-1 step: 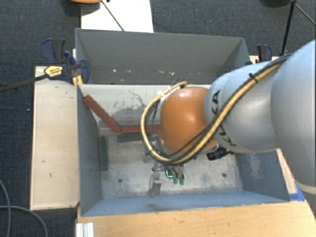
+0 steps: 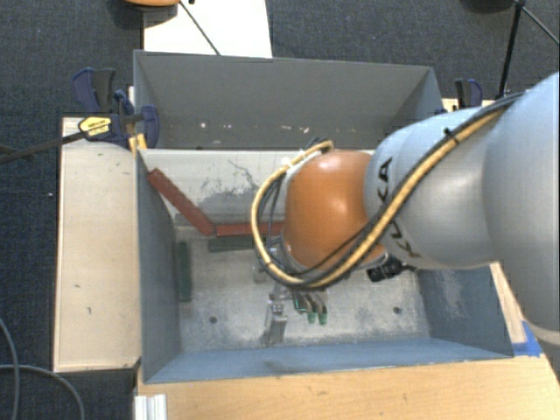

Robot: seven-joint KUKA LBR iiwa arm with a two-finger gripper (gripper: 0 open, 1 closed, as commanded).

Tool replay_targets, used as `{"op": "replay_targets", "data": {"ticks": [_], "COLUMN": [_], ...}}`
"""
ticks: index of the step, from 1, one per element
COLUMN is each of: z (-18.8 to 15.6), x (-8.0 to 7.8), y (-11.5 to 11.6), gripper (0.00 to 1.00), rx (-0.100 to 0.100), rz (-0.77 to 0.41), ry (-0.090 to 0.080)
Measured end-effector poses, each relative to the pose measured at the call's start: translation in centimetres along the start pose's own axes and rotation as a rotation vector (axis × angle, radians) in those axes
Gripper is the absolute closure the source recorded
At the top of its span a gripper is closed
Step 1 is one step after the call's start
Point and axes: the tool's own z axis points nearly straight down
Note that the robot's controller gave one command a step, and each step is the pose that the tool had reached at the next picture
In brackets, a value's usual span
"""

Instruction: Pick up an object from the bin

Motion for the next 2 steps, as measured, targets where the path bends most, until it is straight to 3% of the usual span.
{"op": "replay_targets", "data": {"ticks": [1,2], "z": [0.2,3.8], "x": [-4.6,-5.4], "y": [-6.2,-8.6], "gripper": [0.00,0.00], "rx": [0.000,0.002], "rz": [0.019,-0.038], "ry": [-0.001,-0.004]}}
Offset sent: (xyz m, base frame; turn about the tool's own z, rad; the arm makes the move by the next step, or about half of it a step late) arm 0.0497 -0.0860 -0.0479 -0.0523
